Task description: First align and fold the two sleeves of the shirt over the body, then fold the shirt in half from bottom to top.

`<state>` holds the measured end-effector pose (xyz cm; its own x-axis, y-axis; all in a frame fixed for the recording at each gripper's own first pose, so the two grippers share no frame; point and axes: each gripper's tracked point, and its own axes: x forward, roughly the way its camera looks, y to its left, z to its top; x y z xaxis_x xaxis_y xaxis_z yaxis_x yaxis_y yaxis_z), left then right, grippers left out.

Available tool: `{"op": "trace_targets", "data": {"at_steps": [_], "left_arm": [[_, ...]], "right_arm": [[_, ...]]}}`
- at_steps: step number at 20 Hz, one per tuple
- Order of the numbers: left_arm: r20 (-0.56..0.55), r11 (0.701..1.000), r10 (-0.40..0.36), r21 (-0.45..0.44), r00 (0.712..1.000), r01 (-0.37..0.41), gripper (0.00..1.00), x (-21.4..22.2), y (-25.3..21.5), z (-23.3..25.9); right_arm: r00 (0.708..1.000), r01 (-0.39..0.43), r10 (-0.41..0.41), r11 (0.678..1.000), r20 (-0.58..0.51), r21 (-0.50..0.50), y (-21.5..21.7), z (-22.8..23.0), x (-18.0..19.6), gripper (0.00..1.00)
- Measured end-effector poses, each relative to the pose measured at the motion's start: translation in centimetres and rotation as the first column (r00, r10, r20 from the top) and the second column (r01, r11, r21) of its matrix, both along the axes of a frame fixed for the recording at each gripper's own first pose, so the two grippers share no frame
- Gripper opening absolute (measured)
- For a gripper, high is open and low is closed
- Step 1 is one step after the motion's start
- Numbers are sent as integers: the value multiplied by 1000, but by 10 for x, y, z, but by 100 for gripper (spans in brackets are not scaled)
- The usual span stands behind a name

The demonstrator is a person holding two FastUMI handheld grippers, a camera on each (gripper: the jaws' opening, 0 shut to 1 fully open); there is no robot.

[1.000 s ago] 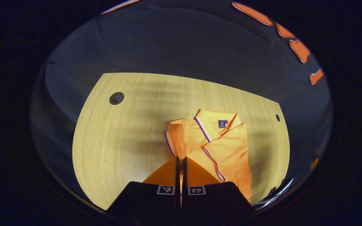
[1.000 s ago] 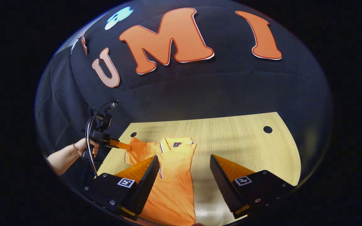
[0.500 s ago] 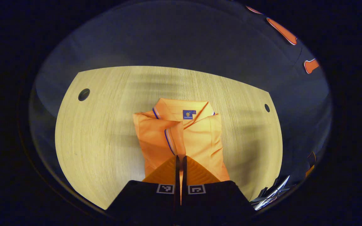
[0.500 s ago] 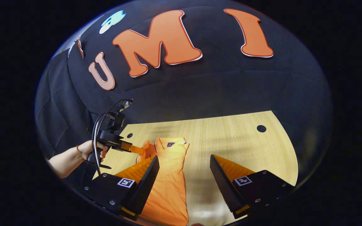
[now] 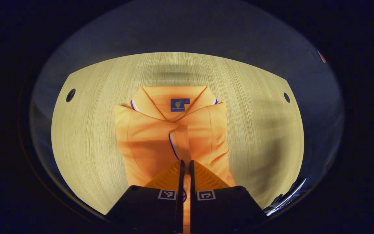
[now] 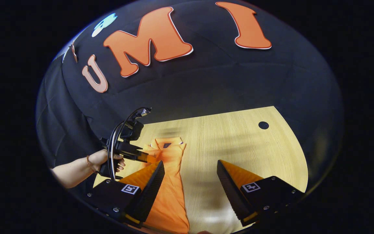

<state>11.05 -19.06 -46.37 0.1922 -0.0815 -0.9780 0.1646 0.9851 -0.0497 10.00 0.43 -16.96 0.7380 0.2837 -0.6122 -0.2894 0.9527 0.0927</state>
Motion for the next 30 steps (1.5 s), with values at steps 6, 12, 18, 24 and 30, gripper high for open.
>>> {"op": "trace_targets", "data": {"at_steps": [6,12,18,24,30], "left_arm": [[31,1000,18,12,999,-18,57,7,5,7],[83,997,17,70,996,-22,100,1,40,27],[101,997,28,73,995,-36,100,-32,87,54],[111,996,40,70,993,-48,100,-85,129,67],[99,993,72,82,993,-80,100,-162,171,65]], "right_arm": [[999,15,-16,1000,-32,-15,-2,-16,-3,99],[998,-17,16,1000,-55,-16,23,-33,-11,99],[995,-55,52,998,-84,-36,57,-50,-21,99],[989,-74,60,992,-136,-105,84,-80,-42,99],[962,-159,99,961,-253,-226,94,-141,-101,99]]}}
